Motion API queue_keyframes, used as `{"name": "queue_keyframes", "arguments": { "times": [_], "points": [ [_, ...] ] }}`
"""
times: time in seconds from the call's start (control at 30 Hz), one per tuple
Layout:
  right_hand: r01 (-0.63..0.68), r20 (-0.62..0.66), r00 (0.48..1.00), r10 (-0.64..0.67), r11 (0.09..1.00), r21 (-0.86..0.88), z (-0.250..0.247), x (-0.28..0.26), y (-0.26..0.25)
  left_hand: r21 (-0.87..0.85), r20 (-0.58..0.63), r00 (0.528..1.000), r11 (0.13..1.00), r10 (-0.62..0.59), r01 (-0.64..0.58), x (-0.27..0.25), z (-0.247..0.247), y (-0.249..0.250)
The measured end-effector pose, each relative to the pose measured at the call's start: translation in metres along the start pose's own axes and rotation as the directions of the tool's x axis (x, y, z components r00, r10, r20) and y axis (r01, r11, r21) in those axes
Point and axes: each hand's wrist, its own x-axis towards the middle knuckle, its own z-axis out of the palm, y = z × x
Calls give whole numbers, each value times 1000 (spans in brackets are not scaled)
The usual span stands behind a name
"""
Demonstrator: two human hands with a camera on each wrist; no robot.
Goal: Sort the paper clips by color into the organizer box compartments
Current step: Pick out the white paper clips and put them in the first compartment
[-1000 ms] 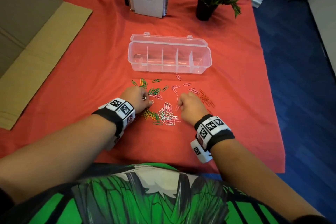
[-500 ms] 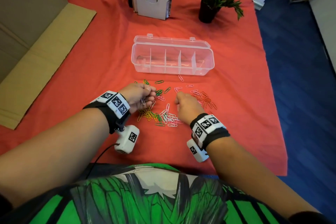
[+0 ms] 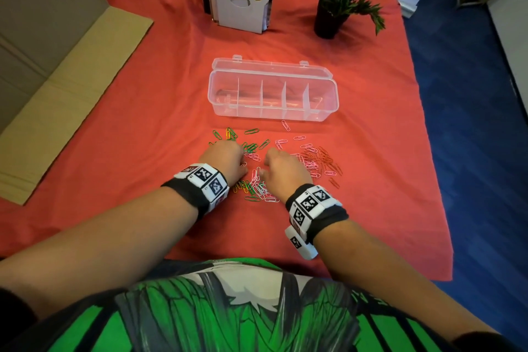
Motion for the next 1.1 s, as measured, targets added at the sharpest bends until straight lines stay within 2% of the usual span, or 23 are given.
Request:
{"name": "queue_keyframes", "arguments": {
  "times": [0.1,0.17,0.23,0.3,0.33,0.37,0.4,0.43,0.47,0.5,0.53,0.57,0.6,0.63,0.67,0.73,0.77,0.8,0.87,0.93,1.0,1.07,1.1],
  "points": [
    [36,-52,998,-39,998,-56,-2,1,3,25,6,1000,999,26,-26,-1,-1,4],
    [-38,-74,997,37,999,-10,-11,5,13,-10,9,1000,1000,21,-21,-1,-2,4],
    [-169,-64,983,174,983,78,-24,9,29,-140,21,999,989,-46,49,-1,-5,4],
    [-274,-36,959,281,952,138,-37,10,46,-388,116,978,898,-174,206,0,-9,6],
    [-308,-21,949,314,939,153,-42,9,53,-571,222,952,764,-209,301,0,-11,7],
    [-325,-6,944,329,934,152,-45,6,58,-735,335,917,549,-215,397,0,-13,7],
    [-324,9,945,326,936,137,-48,4,60,-824,436,877,301,-201,479,0,-15,7],
    [-315,25,949,315,942,112,-48,1,61,-845,504,848,109,-163,524,-1,-18,6],
    [-301,35,954,299,950,80,-47,-1,59,-838,542,833,-7,-114,545,-1,-21,5],
    [-284,39,958,283,958,45,-45,-2,56,-833,553,830,-69,-74,549,-1,-22,5],
    [-267,35,963,266,964,16,-42,-3,53,-836,546,836,-89,-45,541,0,-24,6],
    [-247,22,969,248,969,-11,-38,-4,50,-847,530,847,-68,-45,527,2,-22,9],
    [-224,4,975,224,974,-38,-34,-4,47,-868,495,866,9,-66,497,4,-21,12],
    [-200,-16,980,199,977,-68,-30,-5,44,-883,432,897,157,-100,442,5,-18,15],
    [-180,-38,983,177,979,-99,-27,-5,42,-863,341,933,355,-117,360,6,-15,17],
    [-167,-70,985,157,974,-153,-22,-3,40,-647,154,986,749,-56,143,8,-9,17],
    [-166,-68,985,157,972,-167,-21,-2,40,-489,106,994,871,15,39,6,-9,17],
    [-164,-62,986,155,972,-170,-21,0,40,-351,94,992,935,86,-48,4,-10,18],
    [-147,-56,989,140,981,-130,-22,4,42,-167,114,977,973,183,-163,3,-8,18],
    [-138,-97,986,136,990,-15,-27,7,47,-68,122,971,978,206,-199,3,-6,19],
    [-163,-151,971,184,976,142,-31,9,51,-2,120,966,974,227,-228,5,-3,20],
    [-197,-163,952,258,928,318,-35,9,52,49,129,958,963,255,-264,5,-1,21],
    [-215,-133,944,302,870,444,-38,8,52,63,130,955,959,265,-275,6,-1,21]
  ]
}}
